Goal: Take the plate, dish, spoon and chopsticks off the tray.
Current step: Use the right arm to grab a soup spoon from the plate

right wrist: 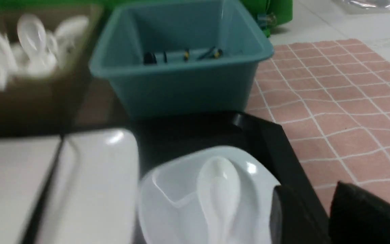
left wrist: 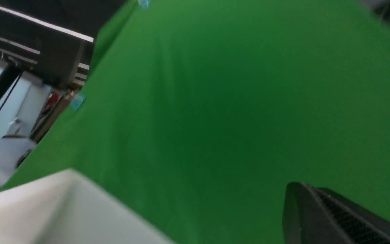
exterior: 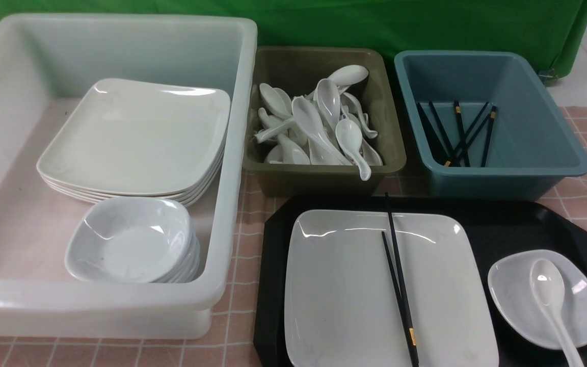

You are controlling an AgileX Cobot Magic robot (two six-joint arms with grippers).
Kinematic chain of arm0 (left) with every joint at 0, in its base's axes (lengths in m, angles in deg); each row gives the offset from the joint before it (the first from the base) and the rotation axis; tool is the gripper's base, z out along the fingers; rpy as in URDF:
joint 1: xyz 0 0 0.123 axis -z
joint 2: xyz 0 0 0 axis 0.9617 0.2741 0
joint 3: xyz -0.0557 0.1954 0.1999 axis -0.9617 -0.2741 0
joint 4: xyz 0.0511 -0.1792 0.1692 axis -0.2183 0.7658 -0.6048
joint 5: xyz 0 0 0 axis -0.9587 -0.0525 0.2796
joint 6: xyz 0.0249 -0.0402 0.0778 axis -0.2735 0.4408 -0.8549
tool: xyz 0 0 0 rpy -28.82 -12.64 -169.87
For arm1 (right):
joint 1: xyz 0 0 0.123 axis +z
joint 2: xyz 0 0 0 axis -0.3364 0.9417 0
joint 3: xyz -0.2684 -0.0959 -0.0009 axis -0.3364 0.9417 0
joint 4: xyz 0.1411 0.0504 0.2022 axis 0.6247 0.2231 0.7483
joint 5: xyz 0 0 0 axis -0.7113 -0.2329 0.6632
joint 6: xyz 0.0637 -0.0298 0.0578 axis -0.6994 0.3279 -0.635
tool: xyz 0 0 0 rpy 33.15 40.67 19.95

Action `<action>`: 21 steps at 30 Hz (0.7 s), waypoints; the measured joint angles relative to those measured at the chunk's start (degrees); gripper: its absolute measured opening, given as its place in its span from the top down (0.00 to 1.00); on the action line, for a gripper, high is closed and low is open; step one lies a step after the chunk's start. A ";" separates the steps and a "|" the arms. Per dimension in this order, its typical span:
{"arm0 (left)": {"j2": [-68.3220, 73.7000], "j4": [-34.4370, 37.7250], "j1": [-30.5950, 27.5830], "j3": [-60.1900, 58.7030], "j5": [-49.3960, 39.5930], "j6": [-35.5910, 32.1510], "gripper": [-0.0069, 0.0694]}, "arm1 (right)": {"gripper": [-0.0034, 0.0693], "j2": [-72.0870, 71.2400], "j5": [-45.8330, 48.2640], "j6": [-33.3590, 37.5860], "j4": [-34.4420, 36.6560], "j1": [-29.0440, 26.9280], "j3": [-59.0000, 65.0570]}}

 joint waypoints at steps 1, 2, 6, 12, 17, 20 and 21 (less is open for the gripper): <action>0.00 -0.15 0.00 0.11 2.58 4.24 0.88 | 0.62 0.00 -2.60 -4.07 0.26 0.00 0.00; -0.05 -0.33 0.00 0.56 3.29 6.77 0.88 | 0.62 0.00 -5.99 -9.10 0.50 0.00 0.00; 0.04 -4.92 0.00 8.45 -3.91 11.24 0.88 | 0.62 0.00 -15.17 -21.47 0.97 0.00 0.00; 13.57 -16.78 0.06 32.01 -38.24 11.20 0.88 | 0.62 0.00 -20.65 -25.75 1.09 0.00 0.00; 31.56 -14.98 0.06 46.68 -66.37 -0.92 0.88 | 0.75 2.22 -1.73 -27.30 1.24 1.41 -6.90; 42.30 -11.32 0.06 52.06 -76.73 -10.67 0.88 | 0.90 9.93 14.78 -18.58 1.50 5.12 -17.31; 44.86 -10.39 0.06 52.89 -78.33 -12.63 0.88 | 0.91 12.68 18.85 -15.16 1.58 6.48 -21.03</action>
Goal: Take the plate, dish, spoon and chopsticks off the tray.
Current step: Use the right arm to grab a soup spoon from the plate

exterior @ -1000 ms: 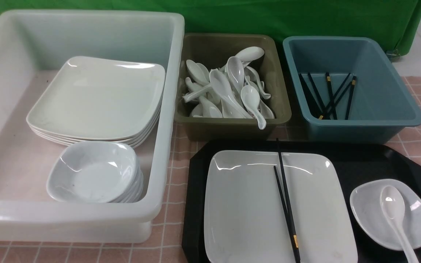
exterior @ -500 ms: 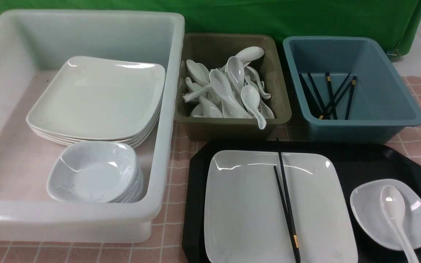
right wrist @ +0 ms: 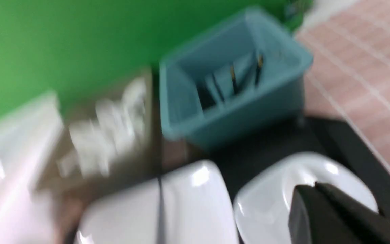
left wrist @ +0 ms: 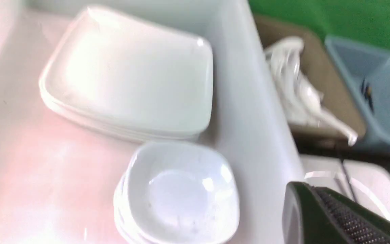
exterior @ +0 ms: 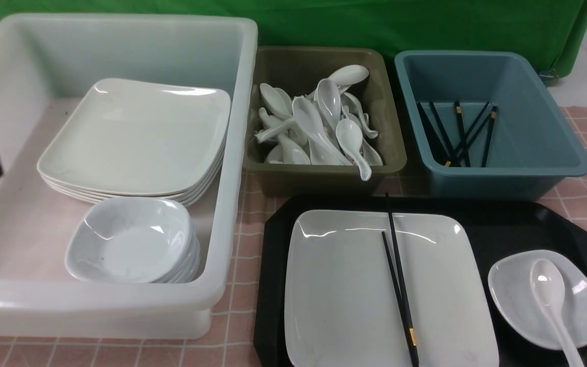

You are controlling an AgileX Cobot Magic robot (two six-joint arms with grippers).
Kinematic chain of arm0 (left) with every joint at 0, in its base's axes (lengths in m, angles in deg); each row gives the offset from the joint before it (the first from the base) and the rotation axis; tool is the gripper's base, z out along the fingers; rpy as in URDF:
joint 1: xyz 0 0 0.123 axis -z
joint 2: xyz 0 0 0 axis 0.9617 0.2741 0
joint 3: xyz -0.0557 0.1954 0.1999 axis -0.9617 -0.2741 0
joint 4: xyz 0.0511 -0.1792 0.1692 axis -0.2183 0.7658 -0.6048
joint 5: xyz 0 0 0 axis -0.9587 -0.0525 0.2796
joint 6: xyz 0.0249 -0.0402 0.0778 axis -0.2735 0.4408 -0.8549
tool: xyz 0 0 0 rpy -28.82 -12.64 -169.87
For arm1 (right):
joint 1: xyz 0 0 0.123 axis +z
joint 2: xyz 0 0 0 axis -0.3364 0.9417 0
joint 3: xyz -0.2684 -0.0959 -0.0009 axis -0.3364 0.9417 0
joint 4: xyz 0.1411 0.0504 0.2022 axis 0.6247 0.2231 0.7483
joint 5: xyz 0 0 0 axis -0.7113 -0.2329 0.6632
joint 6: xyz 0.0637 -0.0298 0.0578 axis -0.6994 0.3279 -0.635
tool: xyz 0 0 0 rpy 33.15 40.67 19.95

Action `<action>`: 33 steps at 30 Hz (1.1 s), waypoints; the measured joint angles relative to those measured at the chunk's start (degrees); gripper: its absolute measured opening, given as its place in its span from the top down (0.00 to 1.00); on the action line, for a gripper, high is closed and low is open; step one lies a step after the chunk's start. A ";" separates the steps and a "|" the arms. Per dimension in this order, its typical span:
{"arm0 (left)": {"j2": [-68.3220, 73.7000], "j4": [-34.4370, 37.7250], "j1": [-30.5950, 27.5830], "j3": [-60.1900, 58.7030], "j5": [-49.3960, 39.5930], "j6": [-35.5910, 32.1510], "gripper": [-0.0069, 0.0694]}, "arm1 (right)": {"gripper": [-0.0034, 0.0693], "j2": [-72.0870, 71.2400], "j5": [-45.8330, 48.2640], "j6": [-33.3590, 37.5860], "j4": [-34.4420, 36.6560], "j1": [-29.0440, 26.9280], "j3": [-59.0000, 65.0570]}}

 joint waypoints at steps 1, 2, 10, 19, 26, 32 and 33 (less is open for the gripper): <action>2.42 0.77 0.00 0.82 -0.85 -1.52 0.88 | 0.91 3.03 4.12 2.52 0.05 1.78 -2.99; 5.36 1.44 0.00 1.47 -1.66 -2.75 0.88 | 0.91 7.81 10.23 5.58 0.05 3.58 -7.41; 21.67 0.61 4.15 6.64 -5.18 -6.25 0.92 | 0.91 36.30 34.14 16.24 -0.83 11.04 -26.02; 29.01 -0.80 31.56 12.20 -1.13 -6.85 0.92 | 0.89 60.32 36.12 21.50 -0.85 3.72 -35.43; 39.00 -0.65 47.49 16.03 8.81 -10.24 0.92 | 0.51 75.02 31.53 22.00 0.38 0.96 -36.59; 46.20 -0.65 50.13 21.83 11.27 -11.97 0.92 | 0.39 84.15 25.67 22.09 1.52 0.96 -36.59; 46.49 -0.65 50.13 21.94 11.26 -12.06 0.92 | 0.39 84.38 25.37 22.09 1.52 0.96 -36.59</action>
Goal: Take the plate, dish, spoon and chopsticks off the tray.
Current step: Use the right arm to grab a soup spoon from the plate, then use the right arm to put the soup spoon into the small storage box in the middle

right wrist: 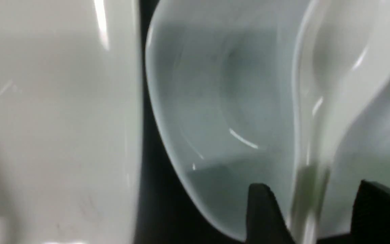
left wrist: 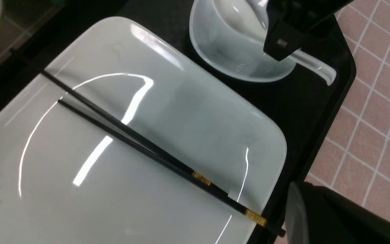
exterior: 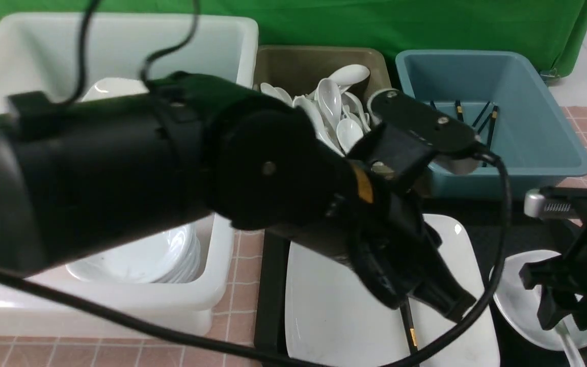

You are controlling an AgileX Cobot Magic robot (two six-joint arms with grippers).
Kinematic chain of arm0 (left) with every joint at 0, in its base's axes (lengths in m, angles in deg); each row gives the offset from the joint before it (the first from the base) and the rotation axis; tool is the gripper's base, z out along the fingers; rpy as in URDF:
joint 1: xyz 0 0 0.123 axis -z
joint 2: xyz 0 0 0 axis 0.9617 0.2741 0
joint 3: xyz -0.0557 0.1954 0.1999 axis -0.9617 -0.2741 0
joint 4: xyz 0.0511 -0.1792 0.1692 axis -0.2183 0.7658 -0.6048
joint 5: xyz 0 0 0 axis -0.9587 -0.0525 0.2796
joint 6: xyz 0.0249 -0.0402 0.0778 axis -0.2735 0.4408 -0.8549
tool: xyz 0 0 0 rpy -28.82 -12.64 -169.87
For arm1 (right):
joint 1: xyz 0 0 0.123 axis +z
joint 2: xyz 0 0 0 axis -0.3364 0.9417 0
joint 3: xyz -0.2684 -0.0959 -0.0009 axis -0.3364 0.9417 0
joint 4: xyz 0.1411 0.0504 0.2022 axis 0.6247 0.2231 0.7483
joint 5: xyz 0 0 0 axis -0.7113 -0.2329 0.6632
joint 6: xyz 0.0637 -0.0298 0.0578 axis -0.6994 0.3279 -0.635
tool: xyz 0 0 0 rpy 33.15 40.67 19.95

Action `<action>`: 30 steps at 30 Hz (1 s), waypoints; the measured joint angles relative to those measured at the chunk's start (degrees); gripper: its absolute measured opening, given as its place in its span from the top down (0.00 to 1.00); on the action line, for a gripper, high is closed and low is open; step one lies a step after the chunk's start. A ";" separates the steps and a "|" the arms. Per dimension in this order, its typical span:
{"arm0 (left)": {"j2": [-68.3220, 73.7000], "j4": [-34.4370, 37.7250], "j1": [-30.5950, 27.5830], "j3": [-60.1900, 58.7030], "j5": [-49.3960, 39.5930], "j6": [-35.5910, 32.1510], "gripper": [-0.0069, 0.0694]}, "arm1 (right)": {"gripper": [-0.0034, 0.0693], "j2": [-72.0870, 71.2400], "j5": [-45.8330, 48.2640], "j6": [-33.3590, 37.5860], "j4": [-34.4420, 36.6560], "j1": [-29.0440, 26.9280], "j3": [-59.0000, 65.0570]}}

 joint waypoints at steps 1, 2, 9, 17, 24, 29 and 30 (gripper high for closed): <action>0.64 0.00 0.04 0.33 0.19 -0.03 0.92 | 0.39 1.26 -0.85 0.00 0.07 0.00 0.00; 1.14 0.00 0.04 0.59 0.19 -0.05 0.92 | 0.39 2.12 -1.46 0.00 0.07 0.00 0.00; 1.90 -1.10 0.04 0.72 0.19 -0.20 0.91 | 0.55 5.36 -2.98 0.11 0.08 0.00 -0.13; 1.90 -7.11 -1.55 2.45 -3.13 5.05 0.91 | 0.62 -0.19 0.13 1.91 1.20 0.33 -2.76; -2.13 -10.63 -12.90 4.99 -8.86 7.91 0.91 | 0.62 -6.45 1.14 9.22 11.89 8.27 -17.04; -6.81 -10.84 -21.20 5.23 -9.96 7.97 0.91 | 0.62 1.81 1.27 11.51 16.07 14.40 -33.93; -7.46 -10.79 -22.53 5.23 -10.81 7.97 0.91 | 0.62 5.18 1.27 11.51 16.38 15.22 -38.63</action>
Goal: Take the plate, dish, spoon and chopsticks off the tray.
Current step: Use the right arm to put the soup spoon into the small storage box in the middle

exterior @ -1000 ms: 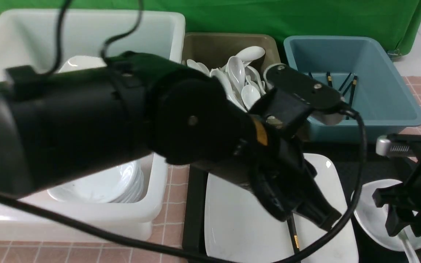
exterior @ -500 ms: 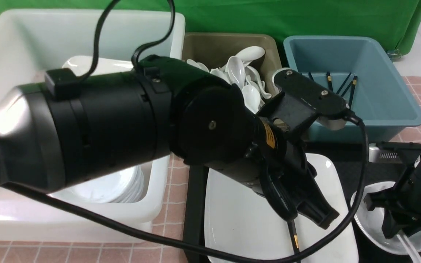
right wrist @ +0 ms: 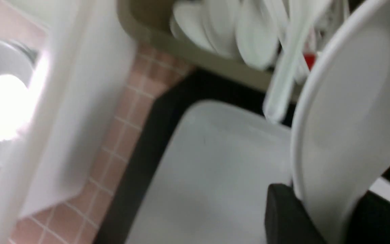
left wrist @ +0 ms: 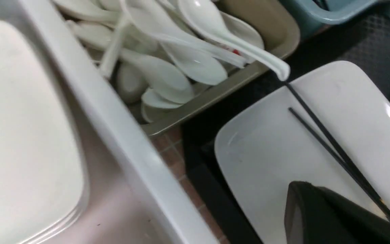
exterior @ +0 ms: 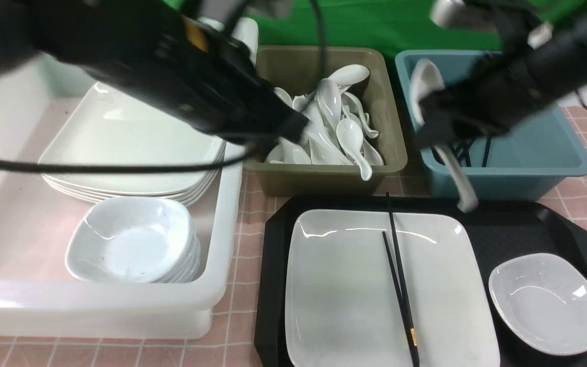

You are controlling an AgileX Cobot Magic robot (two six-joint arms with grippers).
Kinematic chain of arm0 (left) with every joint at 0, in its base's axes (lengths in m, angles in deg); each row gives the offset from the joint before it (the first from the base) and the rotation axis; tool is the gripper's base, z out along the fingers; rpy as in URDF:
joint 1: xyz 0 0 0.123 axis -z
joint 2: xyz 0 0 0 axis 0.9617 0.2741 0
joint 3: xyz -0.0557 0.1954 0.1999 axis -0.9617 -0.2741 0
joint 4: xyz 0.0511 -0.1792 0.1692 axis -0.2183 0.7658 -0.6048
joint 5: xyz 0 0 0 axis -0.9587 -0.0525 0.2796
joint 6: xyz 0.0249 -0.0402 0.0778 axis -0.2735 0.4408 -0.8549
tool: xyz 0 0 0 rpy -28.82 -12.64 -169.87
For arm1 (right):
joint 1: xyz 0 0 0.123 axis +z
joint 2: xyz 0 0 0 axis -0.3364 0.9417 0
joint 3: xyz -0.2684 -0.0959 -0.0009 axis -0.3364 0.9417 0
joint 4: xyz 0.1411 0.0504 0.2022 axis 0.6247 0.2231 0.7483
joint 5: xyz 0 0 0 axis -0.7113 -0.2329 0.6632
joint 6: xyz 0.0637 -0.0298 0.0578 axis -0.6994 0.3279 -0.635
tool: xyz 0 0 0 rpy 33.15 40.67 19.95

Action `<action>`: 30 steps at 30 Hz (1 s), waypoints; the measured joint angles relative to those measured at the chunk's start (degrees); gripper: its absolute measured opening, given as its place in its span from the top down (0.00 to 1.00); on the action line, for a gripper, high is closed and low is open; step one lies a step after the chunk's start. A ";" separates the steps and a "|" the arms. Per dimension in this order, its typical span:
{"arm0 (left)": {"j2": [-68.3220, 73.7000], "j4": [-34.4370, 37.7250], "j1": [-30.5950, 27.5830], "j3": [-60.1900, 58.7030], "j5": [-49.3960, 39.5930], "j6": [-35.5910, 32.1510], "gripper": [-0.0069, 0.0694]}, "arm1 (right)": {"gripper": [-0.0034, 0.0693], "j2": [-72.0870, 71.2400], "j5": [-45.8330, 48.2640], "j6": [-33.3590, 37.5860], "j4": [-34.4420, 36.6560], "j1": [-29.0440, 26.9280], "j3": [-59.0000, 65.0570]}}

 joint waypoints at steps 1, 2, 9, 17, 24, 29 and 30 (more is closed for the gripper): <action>-0.23 0.00 -0.19 0.00 -0.16 0.00 0.91 | 0.62 0.61 -0.04 -0.06 0.01 0.11 -1.55; -0.88 0.00 -1.10 0.00 -1.80 0.00 0.91 | 0.62 4.89 -0.10 -0.65 0.13 0.65 -7.03; -1.53 1.45 -1.33 0.00 -7.49 -0.18 0.91 | 0.62 23.21 -0.49 -5.21 0.07 0.92 -29.60; -1.76 3.59 -1.33 0.00 -9.06 -1.28 0.91 | 0.35 34.75 4.74 -9.90 -0.11 0.87 -43.89; -1.88 7.28 -1.27 0.00 -9.59 -1.77 0.91 | 0.28 30.60 16.45 -7.36 -0.36 -0.68 -49.12; -1.99 7.60 3.10 0.00 -9.54 -1.75 0.91 | 0.60 20.84 16.45 -6.96 -1.29 -1.38 -46.95; -1.99 7.24 4.45 0.00 -9.68 -1.13 0.91 | 0.72 17.41 16.45 -6.65 -1.34 -1.38 -44.64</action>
